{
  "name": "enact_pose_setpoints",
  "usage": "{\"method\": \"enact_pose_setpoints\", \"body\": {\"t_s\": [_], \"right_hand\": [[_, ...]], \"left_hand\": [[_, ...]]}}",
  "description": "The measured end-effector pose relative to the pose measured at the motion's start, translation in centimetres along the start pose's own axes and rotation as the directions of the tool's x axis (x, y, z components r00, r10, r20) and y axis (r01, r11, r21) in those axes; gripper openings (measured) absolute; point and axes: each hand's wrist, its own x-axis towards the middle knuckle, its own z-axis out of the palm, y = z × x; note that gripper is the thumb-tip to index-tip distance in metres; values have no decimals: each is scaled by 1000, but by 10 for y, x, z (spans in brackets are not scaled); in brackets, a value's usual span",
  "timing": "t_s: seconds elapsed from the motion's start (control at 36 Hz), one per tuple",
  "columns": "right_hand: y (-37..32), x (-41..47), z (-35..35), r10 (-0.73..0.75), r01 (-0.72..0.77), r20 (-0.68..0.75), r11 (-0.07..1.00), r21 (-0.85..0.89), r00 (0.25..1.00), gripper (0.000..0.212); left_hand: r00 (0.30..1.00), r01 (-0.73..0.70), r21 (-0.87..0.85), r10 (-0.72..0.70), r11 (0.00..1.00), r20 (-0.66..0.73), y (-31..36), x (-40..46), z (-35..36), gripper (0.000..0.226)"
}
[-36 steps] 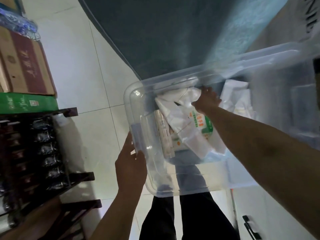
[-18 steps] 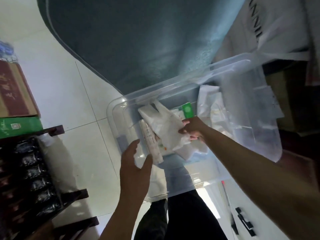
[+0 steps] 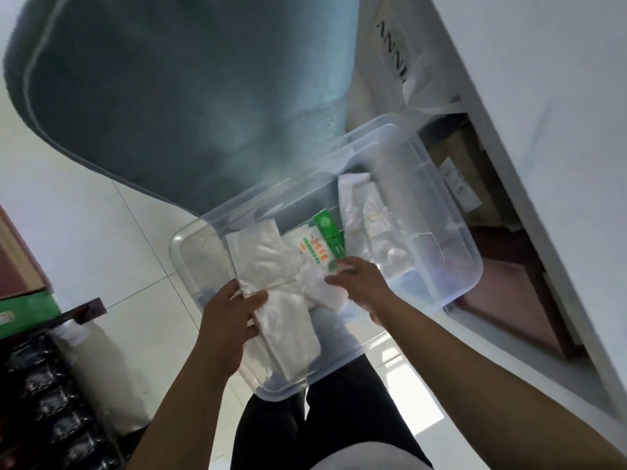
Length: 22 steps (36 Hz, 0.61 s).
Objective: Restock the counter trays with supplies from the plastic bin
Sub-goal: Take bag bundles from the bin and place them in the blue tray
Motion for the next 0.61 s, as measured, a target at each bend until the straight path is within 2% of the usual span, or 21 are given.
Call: {"method": "enact_pose_setpoints", "body": {"t_s": [0.03, 0.06, 0.11, 0.17, 0.33, 0.42, 0.61], "right_hand": [[-1, 11, -3, -37, 8, -203, 990, -142, 978, 53], [-2, 23, -6, -71, -36, -333, 952, -304, 940, 59], [-1, 45, -7, -76, -152, -415, 860, -487, 907, 69], [-3, 68, -4, -26, -236, -425, 801, -551, 905, 79], [-13, 128, 3, 20, -387, -567, 752, -534, 823, 89], [-12, 148, -6, 13, -423, -630, 752, -506, 776, 77], [-4, 166, -19, -106, -317, -671, 820, -476, 733, 43]], "left_hand": [[1000, -5, 20, 6, 1000, -29, 0, -1, -1, 24], [999, -6, 29, 8, 1000, -51, -1, -3, -2, 25], [997, -5, 31, 7, 1000, -72, -2, -6, -2, 24], [997, 4, 32, -2, 999, -80, -4, -7, -1, 24], [995, -4, 14, 5, 1000, -99, -14, -2, -1, 22], [994, -1, -26, -2, 1000, -107, -20, 2, -3, 23], [988, 29, -91, -42, 995, -147, -38, 10, -15, 28]]}}
